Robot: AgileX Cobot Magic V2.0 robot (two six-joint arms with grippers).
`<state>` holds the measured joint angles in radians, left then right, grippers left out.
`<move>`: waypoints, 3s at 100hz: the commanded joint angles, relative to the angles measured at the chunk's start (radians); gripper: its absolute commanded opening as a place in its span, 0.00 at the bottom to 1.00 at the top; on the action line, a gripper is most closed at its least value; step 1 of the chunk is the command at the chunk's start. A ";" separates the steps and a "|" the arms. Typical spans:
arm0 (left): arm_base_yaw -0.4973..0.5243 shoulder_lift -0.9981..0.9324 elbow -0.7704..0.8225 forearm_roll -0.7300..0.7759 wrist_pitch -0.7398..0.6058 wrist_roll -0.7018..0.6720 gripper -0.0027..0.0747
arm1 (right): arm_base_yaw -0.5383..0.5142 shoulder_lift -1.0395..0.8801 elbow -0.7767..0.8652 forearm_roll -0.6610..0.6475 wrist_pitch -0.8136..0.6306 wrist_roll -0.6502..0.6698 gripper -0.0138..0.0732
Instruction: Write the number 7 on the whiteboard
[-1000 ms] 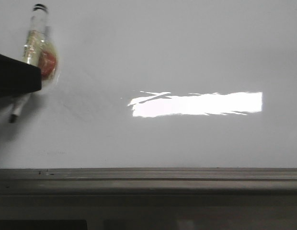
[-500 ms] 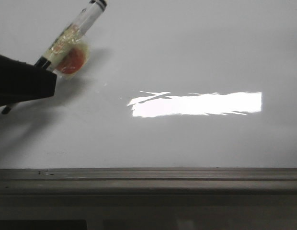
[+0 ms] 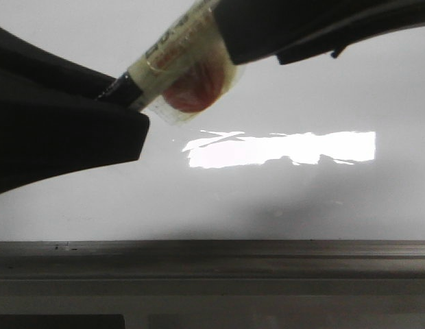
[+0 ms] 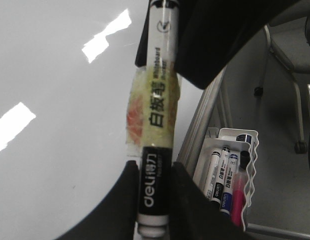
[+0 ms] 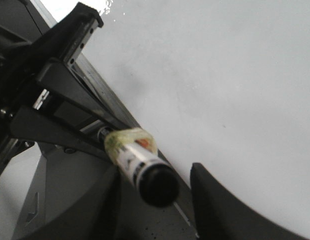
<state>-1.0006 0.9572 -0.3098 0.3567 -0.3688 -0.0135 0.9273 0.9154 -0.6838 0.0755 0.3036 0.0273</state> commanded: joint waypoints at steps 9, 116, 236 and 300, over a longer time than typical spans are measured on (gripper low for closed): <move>-0.024 -0.012 -0.031 -0.006 -0.072 0.000 0.01 | 0.004 0.026 -0.046 0.051 -0.103 -0.009 0.49; 0.137 -0.142 -0.019 -0.154 -0.051 0.014 0.54 | 0.002 0.044 -0.068 0.069 -0.091 0.034 0.08; 0.366 -0.328 -0.017 -0.174 0.060 0.019 0.54 | -0.299 0.261 -0.378 0.005 0.244 0.036 0.10; 0.056 -0.198 -0.007 -0.029 0.121 -0.029 0.54 | -0.002 0.254 -0.282 0.031 0.089 0.028 0.10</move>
<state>-0.8927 0.7195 -0.2910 0.2979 -0.1867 -0.0328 0.9124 1.1893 -0.9244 0.1183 0.4637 0.0671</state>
